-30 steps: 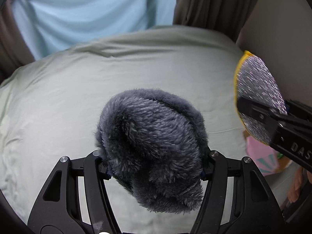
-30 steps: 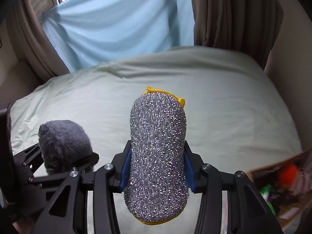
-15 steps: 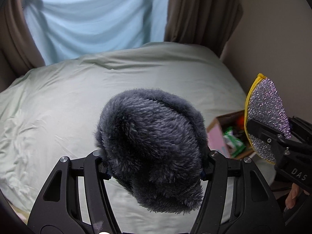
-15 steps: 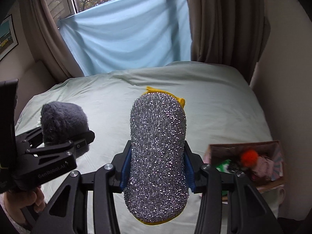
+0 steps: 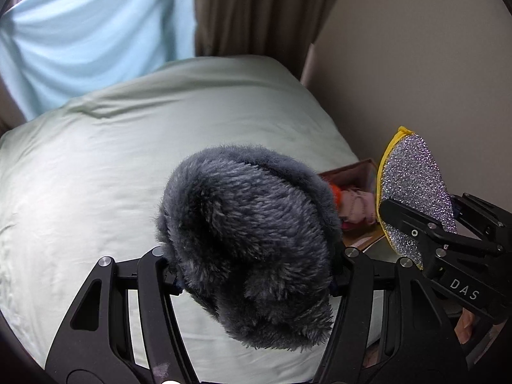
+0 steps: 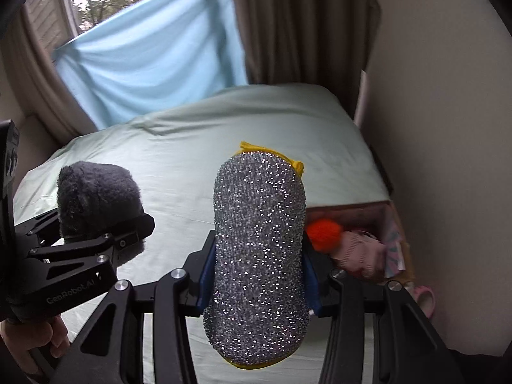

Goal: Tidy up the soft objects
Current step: 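Lift and carry the grey ball and glitter sponge with both tools toward the box, then open both tools to drop the ball and sponge into the box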

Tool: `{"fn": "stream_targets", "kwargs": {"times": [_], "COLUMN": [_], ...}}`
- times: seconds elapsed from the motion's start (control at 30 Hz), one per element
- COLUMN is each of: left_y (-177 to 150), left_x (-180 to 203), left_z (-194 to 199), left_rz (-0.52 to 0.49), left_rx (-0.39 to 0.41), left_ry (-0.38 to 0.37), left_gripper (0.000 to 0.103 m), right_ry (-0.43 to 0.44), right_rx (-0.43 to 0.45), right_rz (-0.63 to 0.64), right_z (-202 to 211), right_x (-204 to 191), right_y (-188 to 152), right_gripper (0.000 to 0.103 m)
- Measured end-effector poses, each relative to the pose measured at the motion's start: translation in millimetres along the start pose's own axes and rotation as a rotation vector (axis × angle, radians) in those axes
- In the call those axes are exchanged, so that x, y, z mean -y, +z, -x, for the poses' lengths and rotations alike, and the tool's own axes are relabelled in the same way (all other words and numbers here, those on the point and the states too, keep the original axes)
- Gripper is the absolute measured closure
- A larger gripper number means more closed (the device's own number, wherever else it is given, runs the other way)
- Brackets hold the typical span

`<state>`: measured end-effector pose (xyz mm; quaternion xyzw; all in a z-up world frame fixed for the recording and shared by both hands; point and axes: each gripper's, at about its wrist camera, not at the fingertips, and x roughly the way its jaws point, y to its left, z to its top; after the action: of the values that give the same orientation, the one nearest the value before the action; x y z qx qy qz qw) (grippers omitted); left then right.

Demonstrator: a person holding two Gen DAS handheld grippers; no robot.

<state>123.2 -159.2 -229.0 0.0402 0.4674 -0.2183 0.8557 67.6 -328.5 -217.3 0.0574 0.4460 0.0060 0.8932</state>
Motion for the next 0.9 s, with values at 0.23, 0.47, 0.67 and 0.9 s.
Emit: {"fn": "stream_targets", "kwargs": {"times": [0.23, 0.47, 0.67, 0.9], "left_y": [12, 2, -18, -27], "left_x": [43, 79, 89, 91], "left_z": [-79, -151, -196, -207], "left_rz": [-0.033, -0.071, -0.083, -0.097], "left_rx": [-0.095, -0.195, -0.287, -0.32], "left_ry": [-0.017, 0.026, 0.061, 0.05], "left_gripper": [0.045, 0.045, 0.045, 0.001], "right_ry": [-0.025, 0.005, 0.01, 0.011], "right_rx": [-0.085, -0.197, -0.303, -0.319], "right_rz": [-0.089, -0.182, -0.188, -0.271], "right_z": [-51, -113, -162, -181], "right_x": [83, 136, 158, 174], "right_y": [2, 2, -7, -14], "right_gripper": [0.06, 0.06, 0.06, 0.007]}}
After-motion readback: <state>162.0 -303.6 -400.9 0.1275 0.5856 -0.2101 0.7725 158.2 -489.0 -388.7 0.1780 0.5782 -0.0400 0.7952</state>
